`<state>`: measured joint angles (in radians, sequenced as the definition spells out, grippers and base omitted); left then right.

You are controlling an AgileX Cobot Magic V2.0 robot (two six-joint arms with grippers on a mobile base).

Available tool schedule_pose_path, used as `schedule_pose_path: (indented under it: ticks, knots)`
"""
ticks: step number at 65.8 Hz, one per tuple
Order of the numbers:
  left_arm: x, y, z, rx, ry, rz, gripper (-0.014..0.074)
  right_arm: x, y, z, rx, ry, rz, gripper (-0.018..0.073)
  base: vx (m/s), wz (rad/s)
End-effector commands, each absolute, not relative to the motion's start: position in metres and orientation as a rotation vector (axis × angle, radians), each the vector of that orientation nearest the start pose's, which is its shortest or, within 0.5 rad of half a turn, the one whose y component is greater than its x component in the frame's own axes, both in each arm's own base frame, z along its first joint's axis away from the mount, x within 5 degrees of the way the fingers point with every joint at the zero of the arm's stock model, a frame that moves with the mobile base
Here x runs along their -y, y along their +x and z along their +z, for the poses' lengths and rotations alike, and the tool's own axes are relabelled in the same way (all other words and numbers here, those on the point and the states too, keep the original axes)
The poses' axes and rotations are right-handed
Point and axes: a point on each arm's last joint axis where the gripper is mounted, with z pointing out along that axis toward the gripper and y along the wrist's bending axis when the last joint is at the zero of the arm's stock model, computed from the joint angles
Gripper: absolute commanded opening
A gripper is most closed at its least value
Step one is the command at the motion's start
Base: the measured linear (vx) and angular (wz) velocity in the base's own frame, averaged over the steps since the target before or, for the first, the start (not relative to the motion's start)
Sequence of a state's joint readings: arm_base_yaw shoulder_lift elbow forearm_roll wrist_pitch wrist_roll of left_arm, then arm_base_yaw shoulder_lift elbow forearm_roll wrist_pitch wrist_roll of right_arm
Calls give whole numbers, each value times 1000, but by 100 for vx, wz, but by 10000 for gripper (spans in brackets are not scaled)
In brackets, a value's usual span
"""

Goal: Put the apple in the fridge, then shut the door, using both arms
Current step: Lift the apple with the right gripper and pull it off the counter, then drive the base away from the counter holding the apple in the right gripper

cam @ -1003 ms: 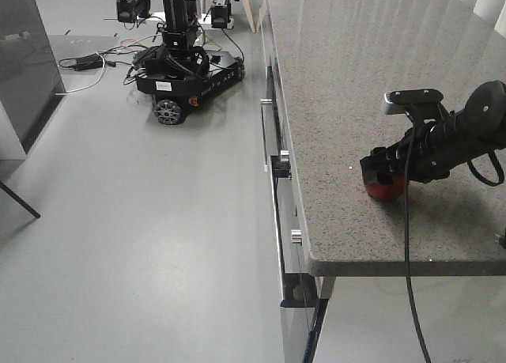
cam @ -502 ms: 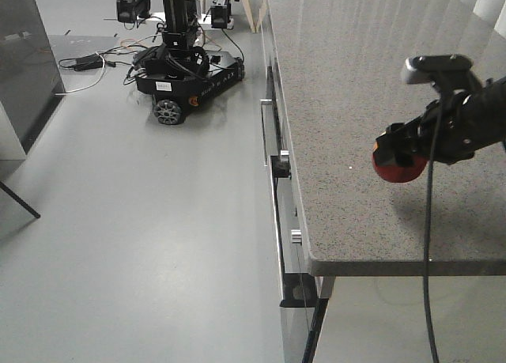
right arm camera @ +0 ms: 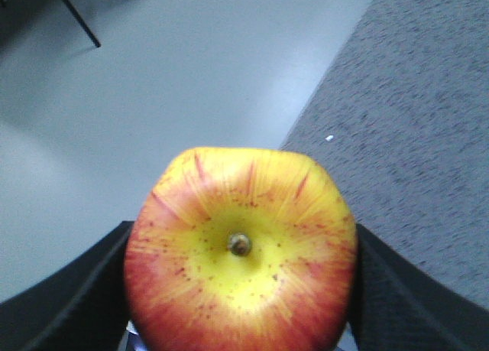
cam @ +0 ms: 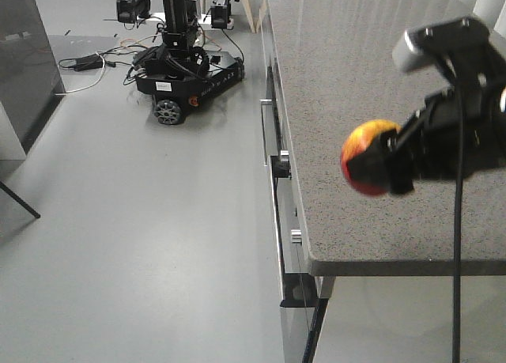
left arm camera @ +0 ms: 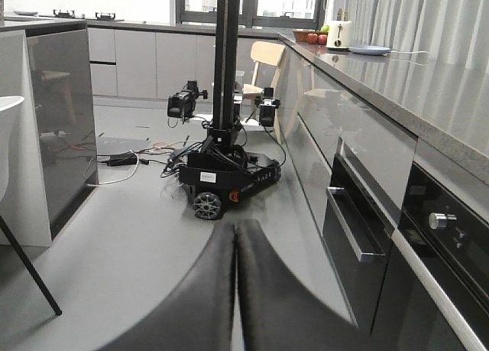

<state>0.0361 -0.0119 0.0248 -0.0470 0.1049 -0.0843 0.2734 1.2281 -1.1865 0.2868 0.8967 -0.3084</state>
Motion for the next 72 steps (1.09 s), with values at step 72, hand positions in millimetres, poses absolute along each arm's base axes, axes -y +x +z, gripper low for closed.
schedule_pose_path:
  ticks: [72]
  knots:
    - [-2,57,194,-1537,-136,-86,-6,-48,51,363,-1964,-656,480,365,0,0]
